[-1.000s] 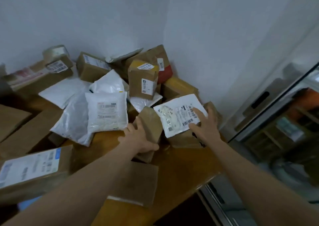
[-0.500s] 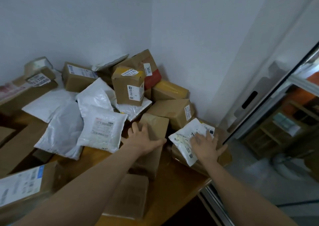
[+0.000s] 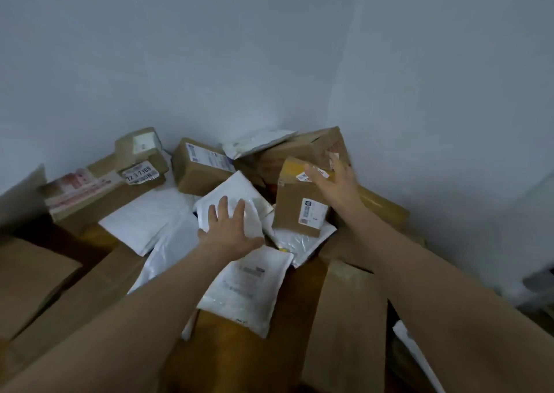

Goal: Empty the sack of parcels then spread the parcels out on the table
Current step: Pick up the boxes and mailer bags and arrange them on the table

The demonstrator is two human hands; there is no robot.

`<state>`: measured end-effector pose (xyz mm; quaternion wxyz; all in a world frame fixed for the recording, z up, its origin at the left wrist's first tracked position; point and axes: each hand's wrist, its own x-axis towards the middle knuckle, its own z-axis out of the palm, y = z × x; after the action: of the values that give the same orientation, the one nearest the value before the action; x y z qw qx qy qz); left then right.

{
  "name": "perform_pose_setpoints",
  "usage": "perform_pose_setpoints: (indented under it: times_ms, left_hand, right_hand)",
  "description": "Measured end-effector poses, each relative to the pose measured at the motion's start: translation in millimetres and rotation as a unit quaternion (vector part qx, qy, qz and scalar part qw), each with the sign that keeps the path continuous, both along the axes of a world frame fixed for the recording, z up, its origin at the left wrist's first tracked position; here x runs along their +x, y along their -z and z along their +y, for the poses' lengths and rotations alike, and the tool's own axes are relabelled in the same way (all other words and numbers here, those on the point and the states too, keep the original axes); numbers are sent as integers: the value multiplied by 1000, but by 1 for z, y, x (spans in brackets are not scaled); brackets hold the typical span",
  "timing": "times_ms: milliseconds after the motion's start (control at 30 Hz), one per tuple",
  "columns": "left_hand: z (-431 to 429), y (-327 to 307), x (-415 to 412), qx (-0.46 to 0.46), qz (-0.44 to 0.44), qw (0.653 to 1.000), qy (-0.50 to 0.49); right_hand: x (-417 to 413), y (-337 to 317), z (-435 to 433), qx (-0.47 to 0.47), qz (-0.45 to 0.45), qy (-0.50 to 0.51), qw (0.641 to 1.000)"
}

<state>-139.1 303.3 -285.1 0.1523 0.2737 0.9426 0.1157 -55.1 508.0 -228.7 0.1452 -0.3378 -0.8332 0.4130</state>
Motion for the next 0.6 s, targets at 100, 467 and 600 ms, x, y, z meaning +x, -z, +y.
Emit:
perform_pose_setpoints:
  times_ms: [100,467,600]
  left_hand:
    - [13,4,-41,-15,-12,998,61]
    - [-12,-3,-48,-303,-206,905,216]
    - [-14,-29,-76,-276,-272,899,204]
  right_hand:
    - [-23,6,0,15,-20,-14,1000]
    - [-18,-14,-31,-142,-209,-269,929]
    - [-32,-25,-29,-113,-190,-261,940]
